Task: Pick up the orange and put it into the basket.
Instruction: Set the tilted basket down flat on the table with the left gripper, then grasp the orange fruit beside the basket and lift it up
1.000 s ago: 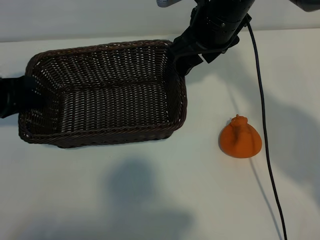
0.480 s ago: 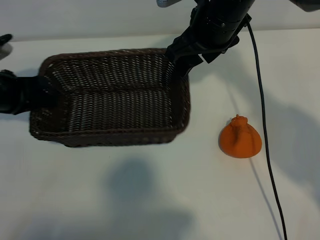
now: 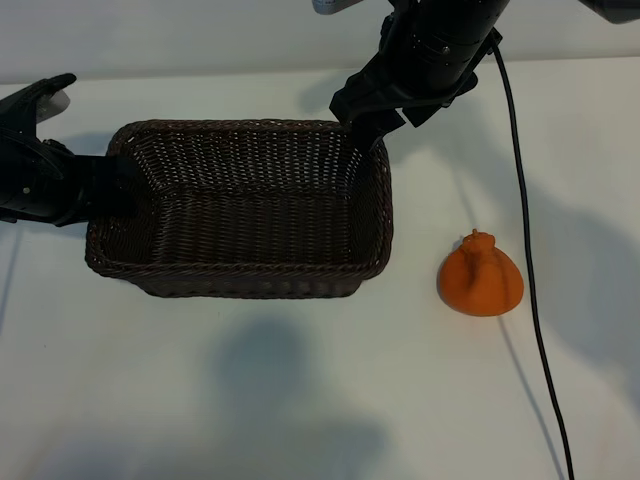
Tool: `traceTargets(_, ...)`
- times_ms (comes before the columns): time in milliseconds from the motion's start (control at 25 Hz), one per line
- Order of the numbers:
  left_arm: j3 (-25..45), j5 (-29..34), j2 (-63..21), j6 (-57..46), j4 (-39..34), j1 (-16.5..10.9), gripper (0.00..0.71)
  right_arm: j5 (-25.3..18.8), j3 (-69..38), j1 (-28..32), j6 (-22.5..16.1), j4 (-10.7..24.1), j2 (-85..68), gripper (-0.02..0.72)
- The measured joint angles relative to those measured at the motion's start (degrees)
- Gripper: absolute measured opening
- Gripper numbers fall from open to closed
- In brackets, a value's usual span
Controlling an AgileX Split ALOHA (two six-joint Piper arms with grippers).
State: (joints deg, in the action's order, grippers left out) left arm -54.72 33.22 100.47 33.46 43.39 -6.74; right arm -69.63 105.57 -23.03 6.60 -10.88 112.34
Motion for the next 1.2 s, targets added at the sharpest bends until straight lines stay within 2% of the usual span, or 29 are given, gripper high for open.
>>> traceTargets(640, 0.0, -1.0, 1.4, -0.2, 0.3, 0.0, 0.156, 0.0, 0.0, 0.0, 0.1, -0.2, 0.0, 0.595)
traceTargets(720, 0.0, -0.9, 1.4, -0.2, 0.3, 0.0, 0.172, 0.0, 0.0, 0.0, 0.1, -0.2, 0.0, 0.595)
traceTargets(840, 0.0, -0.6, 1.4, -0.3, 1.0, 0.0, 0.319, 0.0, 0.0, 0.0, 0.0, -0.2, 0.0, 0.595)
traceTargets(960, -0.2, -0.2, 1.4, -0.5, 1.3, 0.0, 0.526, 0.0, 0.0, 0.0, 0.0, -0.2, 0.0, 0.595)
traceTargets(1040, -0.2, -0.2, 1.4, -0.5, 1.4, 0.0, 0.613, 0.0, 0.0, 0.0, 0.0, -0.2, 0.0, 0.595)
traceTargets(1120, -0.2, 0.0, 1.4, -0.5, 1.4, 0.0, 0.647, 0.0, 0.0, 0.0, 0.0, -0.2, 0.0, 0.595)
traceTargets(1200, -0.2, 0.4, 1.4, -0.5, 1.4, 0.0, 0.647, 0.0, 0.0, 0.0, 0.0, -0.2, 0.0, 0.595)
